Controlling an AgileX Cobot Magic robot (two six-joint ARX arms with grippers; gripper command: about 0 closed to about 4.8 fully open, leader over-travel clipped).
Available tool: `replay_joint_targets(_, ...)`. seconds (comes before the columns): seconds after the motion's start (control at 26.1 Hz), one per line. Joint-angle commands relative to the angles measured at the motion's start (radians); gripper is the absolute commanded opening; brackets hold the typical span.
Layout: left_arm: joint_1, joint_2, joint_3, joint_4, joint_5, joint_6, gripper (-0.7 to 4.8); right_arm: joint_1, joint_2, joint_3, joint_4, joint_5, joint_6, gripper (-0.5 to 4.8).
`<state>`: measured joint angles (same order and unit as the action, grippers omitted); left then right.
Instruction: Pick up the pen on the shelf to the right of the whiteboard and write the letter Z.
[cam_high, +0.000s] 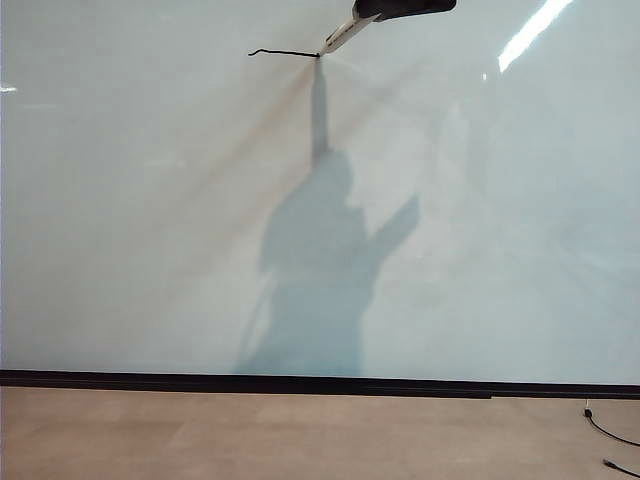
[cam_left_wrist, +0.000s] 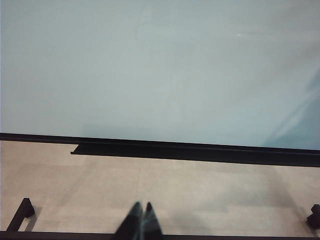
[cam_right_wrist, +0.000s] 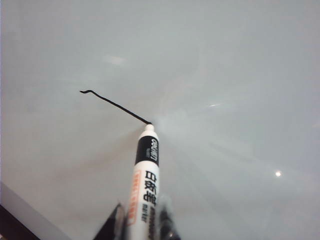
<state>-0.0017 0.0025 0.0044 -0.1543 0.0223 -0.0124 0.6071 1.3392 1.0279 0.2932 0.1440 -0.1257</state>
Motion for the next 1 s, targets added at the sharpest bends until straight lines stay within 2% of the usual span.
replay_joint_targets(0.04, 0.0, 0.001, 0.002, 0.005, 0.0, 0.005, -0.04, -0.016, -0.014, 0.004, -0.002, 0.123, -0.006, -0.05)
replay_joint_targets(0.38, 0.0, 0.001, 0.002, 0.005, 0.0, 0.005, -0.04, -0.016, -0.057, -0.012, -0.032, 0.15, -0.017, -0.05)
replay_joint_targets(0.5, 0.0, 0.001, 0.002, 0.005, 0.0, 0.005, -0.05, -0.015, -0.058, -0.021, -0.027, 0.066, -0.017, -0.05)
replay_joint_targets(0.54, 0.0, 0.001, 0.002, 0.005, 0.0, 0.005, -0.04, -0.008, -0.06, -0.026, -0.027, -0.009, -0.018, -0.05)
replay_joint_targets(0.57, 0.0, 0.001, 0.002, 0.005, 0.0, 0.005, -0.05, 0.009, -0.066, -0.039, -0.023, -0.033, -0.018, -0.06)
replay_joint_targets(0.84, 0.0, 0.001, 0.002, 0.005, 0.0, 0.005, -0.05, 0.217, -0.057, -0.137, 0.136, -0.01, -0.076, -0.05)
replay_joint_targets(1.0, -0.001, 0.001, 0.002, 0.005, 0.0, 0.005, -0.04, 0.225, 0.055, -0.11, 0.186, -0.007, -0.093, -0.05)
